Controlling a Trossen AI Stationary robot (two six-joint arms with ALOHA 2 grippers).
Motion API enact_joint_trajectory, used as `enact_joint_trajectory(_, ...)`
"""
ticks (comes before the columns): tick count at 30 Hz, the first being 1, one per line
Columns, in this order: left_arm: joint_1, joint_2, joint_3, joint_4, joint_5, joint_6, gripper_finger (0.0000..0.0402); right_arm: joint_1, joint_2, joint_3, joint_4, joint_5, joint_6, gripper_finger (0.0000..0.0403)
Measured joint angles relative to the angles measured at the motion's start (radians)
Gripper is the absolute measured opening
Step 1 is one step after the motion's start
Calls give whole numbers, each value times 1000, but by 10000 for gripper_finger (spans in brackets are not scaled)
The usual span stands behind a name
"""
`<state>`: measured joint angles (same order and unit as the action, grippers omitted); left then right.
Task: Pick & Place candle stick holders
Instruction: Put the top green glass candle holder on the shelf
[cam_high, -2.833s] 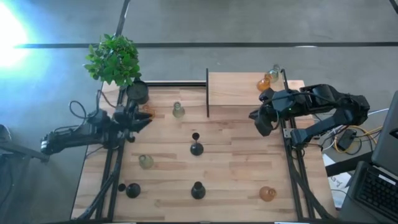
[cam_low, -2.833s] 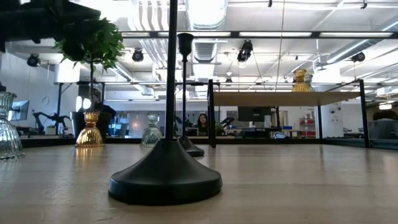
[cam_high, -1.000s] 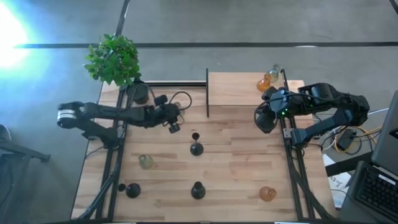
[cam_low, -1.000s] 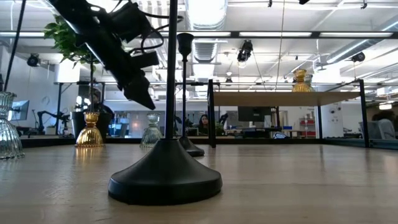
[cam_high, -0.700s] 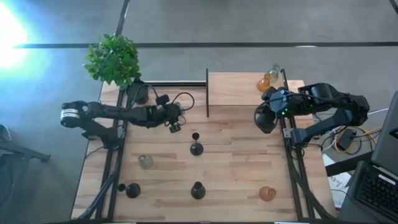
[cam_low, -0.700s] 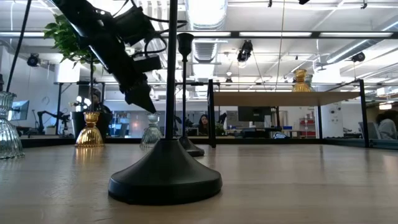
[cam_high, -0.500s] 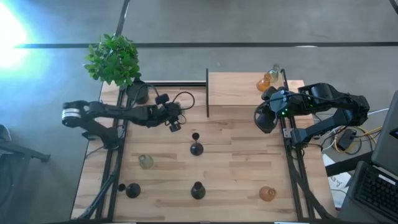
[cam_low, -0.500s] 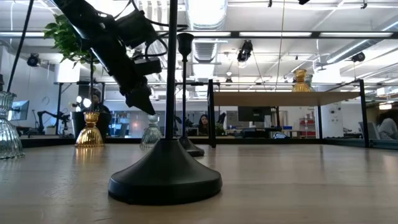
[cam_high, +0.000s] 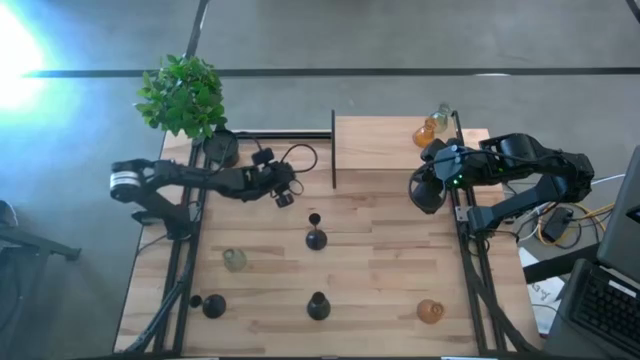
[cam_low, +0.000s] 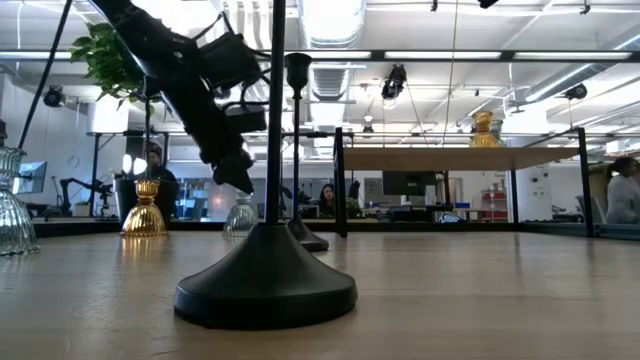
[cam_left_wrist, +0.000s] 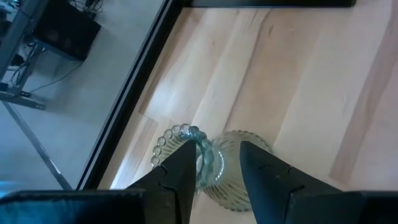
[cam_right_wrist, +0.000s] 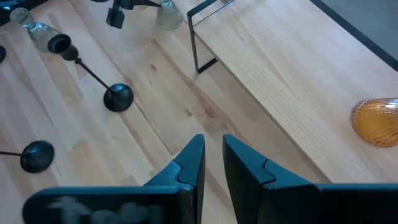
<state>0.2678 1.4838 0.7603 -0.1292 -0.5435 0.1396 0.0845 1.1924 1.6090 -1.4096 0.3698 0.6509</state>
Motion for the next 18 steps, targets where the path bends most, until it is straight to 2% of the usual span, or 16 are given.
enact_joint_trajectory(4, 1, 19, 6, 5, -9, -3, 104, 0, 0, 0, 0, 0, 0, 52)
enact_joint_trajectory(9, 1, 18, 7, 1, 1, -31, 27, 0, 0, 0, 0, 0, -8, 52)
enact_joint_trajectory(18, 0, -53, 3, -42, 27, -69, 26, 0, 0, -1, 0, 6, -27, 52)
